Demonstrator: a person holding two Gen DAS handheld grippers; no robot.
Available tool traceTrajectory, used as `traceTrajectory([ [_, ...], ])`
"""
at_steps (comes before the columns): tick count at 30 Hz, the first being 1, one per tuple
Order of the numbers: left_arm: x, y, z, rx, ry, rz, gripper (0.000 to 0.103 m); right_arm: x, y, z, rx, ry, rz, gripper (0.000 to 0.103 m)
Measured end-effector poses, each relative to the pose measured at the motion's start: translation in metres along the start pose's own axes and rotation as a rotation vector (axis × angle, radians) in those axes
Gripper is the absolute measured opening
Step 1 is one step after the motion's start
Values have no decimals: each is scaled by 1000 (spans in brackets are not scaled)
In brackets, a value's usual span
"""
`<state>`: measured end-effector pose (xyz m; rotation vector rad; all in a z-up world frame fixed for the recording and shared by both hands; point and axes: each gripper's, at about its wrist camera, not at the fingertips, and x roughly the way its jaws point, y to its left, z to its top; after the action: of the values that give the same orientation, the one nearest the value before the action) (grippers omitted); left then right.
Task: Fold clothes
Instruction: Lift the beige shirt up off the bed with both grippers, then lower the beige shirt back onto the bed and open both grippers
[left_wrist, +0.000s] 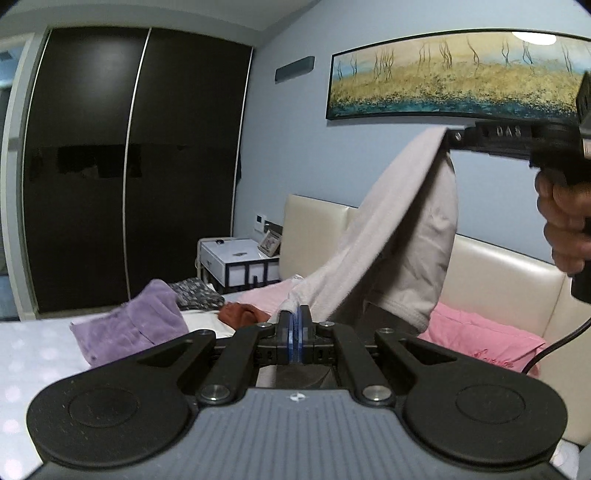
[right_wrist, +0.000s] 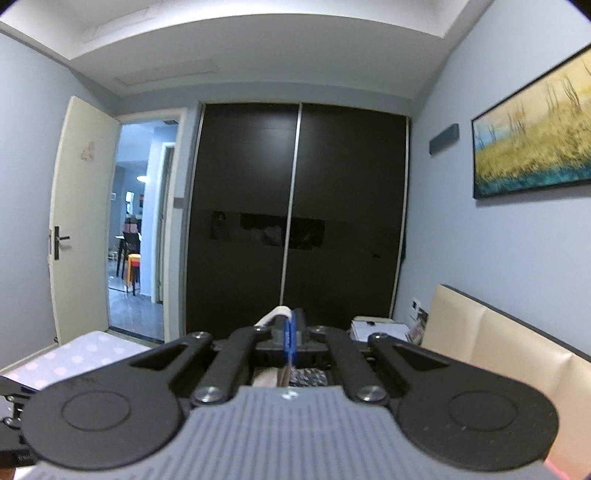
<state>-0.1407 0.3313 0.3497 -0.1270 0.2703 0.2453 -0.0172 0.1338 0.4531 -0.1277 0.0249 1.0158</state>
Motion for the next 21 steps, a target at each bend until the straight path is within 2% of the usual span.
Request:
traceTrajectory([
  [3,0,6,-4,-7,3,14,1,7,8,-7,2,11,15,1],
  [6,21,19,-23,-38,56,26,1,19,13,-29,5,58,27,1],
  [11,93,31,-87,-53,271,55,1,74,-2,-133,56,321,21,1],
  [15,162,38,-150,-82,439,82,1,121,-17,-263,85,599,-15,1],
  [17,192,44,-180,-100,512,99,1,139,-24,-323,96,711,-16,1],
  [21,235,56,-223,-107,613,153,1,156,-39,-419,119,851,-35,1],
])
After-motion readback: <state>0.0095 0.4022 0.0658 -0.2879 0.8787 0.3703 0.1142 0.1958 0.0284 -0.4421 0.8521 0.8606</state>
